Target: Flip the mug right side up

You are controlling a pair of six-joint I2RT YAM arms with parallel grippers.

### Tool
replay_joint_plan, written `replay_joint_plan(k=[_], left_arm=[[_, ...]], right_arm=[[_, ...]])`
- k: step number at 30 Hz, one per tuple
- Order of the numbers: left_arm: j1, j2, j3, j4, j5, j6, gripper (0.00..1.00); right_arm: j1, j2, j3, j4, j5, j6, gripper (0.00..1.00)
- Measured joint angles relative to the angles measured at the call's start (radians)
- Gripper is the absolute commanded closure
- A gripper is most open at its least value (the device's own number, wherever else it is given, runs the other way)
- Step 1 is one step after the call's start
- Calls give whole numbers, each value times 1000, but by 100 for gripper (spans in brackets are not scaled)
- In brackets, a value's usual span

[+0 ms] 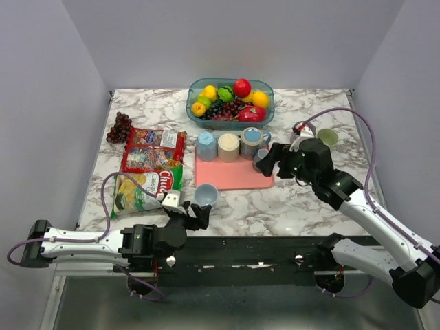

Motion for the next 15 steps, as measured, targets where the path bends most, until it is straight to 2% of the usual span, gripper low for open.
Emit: replay_joint_plan(k=[4, 9, 12, 15], left_arm=[[0, -95, 6, 0, 12, 58, 1], [0, -143, 86, 8, 11, 185, 1], [14, -105, 193, 22, 13, 297, 1], [73, 19, 333, 30, 35, 391, 1]], right_arm=[[-7, 66, 58, -35, 0, -79, 4], [-21, 173, 139, -51, -11, -242, 4], [-36, 233, 192, -64, -56, -360, 4], [-43, 278, 227, -79, -100, -454, 5]])
